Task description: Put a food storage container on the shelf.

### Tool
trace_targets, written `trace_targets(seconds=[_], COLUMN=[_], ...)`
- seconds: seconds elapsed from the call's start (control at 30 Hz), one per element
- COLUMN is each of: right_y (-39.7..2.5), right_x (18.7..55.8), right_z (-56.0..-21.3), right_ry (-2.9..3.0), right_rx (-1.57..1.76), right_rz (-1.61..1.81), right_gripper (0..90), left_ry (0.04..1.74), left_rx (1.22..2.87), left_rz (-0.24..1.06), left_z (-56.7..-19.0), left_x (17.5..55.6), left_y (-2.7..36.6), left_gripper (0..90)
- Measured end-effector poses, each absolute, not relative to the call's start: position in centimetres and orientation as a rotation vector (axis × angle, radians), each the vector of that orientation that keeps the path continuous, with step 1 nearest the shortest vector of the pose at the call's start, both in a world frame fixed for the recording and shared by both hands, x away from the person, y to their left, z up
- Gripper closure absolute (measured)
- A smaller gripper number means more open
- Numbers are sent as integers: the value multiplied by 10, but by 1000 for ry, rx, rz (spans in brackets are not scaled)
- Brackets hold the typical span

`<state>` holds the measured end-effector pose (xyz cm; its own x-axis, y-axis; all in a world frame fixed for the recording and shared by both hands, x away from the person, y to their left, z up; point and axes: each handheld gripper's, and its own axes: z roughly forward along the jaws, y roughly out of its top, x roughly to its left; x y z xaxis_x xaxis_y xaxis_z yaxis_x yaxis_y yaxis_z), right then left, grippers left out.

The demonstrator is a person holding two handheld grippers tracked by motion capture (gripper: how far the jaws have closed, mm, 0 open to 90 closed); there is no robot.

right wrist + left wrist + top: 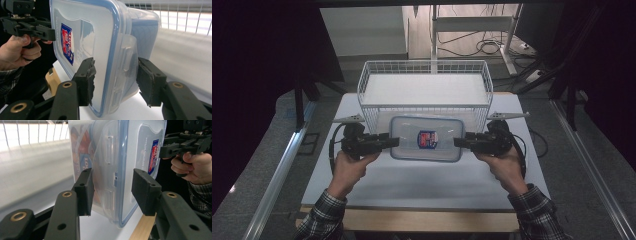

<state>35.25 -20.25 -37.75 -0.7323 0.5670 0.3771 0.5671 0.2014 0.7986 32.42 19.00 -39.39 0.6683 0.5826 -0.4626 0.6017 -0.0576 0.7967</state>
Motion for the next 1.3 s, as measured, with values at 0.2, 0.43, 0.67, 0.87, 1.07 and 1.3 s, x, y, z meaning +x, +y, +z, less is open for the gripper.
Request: trace_targets(seconds=[0.2, 0.43, 0.67, 0.87, 1.07, 1.3], right_y=[-198, -193, -191, -191, -192, -190], right_x=[363, 378, 393, 410, 426, 444], right_z=[-355, -331, -313, -301, -292, -288], right_ry=[-2449, -2459, -2464, -2455, -2429, -2421], right_rx=[-1127, -1116, -1115, -1129, -1151, -1184], right_rz=[-1658, -1684, -1708, -1724, -1745, -1743], right_gripper=[500, 499, 498, 497, 496, 495], left_ry=[956, 949, 932, 933, 934, 944], left_rx=[1704, 1687, 1676, 1669, 1658, 1630], left_rz=[6, 19, 29, 29, 25, 5], left_z=[-373, -354, -339, -327, -319, -322], left_x=[332, 345, 362, 380, 399, 418], left_y=[194, 198, 200, 200, 199, 201], left_gripper=[532, 532, 532, 532, 531, 530])
